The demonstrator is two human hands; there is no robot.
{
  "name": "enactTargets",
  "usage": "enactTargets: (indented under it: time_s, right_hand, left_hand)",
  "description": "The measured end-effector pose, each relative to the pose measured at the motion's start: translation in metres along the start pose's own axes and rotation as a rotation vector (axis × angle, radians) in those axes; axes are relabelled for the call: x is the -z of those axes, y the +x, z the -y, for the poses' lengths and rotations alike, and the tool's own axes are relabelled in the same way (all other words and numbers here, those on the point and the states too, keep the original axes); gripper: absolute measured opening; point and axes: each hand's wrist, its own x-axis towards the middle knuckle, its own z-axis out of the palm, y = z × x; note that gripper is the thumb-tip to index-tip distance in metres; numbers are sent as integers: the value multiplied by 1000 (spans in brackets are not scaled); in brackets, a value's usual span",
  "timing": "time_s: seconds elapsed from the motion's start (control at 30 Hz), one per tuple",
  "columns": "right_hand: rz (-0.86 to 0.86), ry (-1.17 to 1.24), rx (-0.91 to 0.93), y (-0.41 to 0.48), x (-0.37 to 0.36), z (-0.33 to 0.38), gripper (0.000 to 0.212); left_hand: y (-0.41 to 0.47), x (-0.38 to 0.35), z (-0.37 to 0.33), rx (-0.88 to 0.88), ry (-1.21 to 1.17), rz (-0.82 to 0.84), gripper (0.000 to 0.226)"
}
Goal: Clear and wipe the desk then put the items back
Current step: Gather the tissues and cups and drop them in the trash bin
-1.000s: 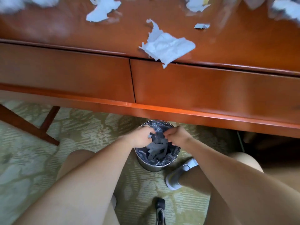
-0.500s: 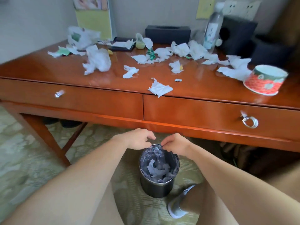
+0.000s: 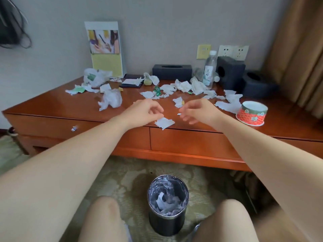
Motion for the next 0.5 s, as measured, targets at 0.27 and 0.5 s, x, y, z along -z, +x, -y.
enactTargets:
  time_s: [0.27, 0.5]
  right_hand:
    - [-30, -484, 13, 58, 4, -13, 59]
    - [156, -508, -8, 105, 6, -24, 68]
  left_hand:
    - [28, -7, 12, -73, 263, 296, 35]
    - [51, 4, 41, 4, 308, 276, 34]
